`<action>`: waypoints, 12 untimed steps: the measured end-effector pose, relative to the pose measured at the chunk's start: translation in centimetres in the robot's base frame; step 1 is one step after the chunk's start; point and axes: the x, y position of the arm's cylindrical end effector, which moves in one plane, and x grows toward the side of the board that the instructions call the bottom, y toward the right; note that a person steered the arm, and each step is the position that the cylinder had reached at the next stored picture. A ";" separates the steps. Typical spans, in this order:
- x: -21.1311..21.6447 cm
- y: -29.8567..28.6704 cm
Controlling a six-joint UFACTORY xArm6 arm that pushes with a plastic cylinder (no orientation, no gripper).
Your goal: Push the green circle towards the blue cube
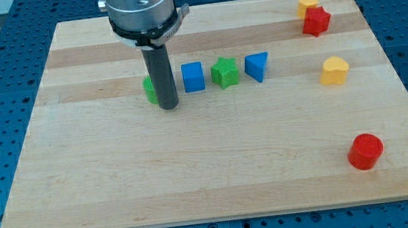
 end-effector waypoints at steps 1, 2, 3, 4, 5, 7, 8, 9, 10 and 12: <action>0.1 -0.2; 3.9 -0.7; 4.4 -4.6; 2.8 -5.6; 0.6 -5.7; -1.6 -5.4; -1.8 -5.4; -2.0 -5.4; -2.5 -5.4; -2.6 -4.4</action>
